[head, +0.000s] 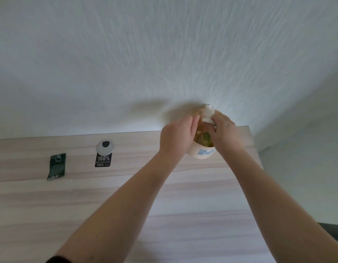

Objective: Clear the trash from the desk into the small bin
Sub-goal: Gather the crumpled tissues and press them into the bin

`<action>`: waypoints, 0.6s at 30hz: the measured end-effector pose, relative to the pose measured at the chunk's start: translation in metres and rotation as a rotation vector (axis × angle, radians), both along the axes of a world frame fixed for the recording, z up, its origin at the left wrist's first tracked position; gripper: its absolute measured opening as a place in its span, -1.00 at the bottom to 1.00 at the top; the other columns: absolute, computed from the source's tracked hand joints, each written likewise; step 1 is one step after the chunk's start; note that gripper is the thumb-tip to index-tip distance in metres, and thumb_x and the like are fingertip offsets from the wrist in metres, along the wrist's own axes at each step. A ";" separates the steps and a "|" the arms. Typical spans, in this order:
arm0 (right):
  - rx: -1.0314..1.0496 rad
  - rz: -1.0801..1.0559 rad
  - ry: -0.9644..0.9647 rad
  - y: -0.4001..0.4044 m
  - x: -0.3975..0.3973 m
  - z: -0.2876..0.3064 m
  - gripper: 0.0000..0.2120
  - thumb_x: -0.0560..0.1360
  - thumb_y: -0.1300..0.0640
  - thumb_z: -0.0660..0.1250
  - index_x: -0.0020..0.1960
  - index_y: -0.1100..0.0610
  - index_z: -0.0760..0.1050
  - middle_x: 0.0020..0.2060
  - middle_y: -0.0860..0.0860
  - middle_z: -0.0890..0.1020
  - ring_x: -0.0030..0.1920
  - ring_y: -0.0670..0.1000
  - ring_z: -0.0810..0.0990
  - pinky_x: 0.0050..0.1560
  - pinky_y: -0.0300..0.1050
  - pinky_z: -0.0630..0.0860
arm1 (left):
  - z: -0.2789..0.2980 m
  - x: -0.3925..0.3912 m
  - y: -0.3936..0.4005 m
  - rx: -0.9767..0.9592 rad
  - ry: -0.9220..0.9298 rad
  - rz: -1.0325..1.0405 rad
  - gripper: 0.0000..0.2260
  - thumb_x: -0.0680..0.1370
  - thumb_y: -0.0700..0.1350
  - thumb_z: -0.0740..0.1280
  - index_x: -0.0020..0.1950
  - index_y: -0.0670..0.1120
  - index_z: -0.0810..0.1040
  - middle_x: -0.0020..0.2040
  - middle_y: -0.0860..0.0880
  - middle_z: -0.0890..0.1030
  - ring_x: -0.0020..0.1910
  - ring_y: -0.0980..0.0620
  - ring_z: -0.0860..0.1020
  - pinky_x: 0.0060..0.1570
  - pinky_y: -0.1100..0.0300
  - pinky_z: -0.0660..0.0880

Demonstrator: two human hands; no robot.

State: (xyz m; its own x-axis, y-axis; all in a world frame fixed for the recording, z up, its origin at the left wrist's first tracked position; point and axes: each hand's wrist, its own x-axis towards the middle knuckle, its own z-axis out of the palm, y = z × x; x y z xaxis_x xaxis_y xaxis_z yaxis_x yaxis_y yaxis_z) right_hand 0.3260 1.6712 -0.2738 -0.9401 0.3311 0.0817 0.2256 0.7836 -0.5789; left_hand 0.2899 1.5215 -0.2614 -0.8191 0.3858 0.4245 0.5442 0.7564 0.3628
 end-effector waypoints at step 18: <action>0.069 0.212 0.013 0.032 0.015 -0.002 -0.78 0.50 0.17 0.33 0.14 0.09 0.58 0.08 0.11 0.59 0.09 0.19 0.51 0.11 0.07 0.44 | -0.027 -0.025 0.050 -0.066 -0.131 -0.036 -0.74 0.62 -0.06 0.12 -0.17 -0.15 0.46 -0.23 -0.05 0.48 -0.24 -0.04 0.43 -0.31 0.08 0.40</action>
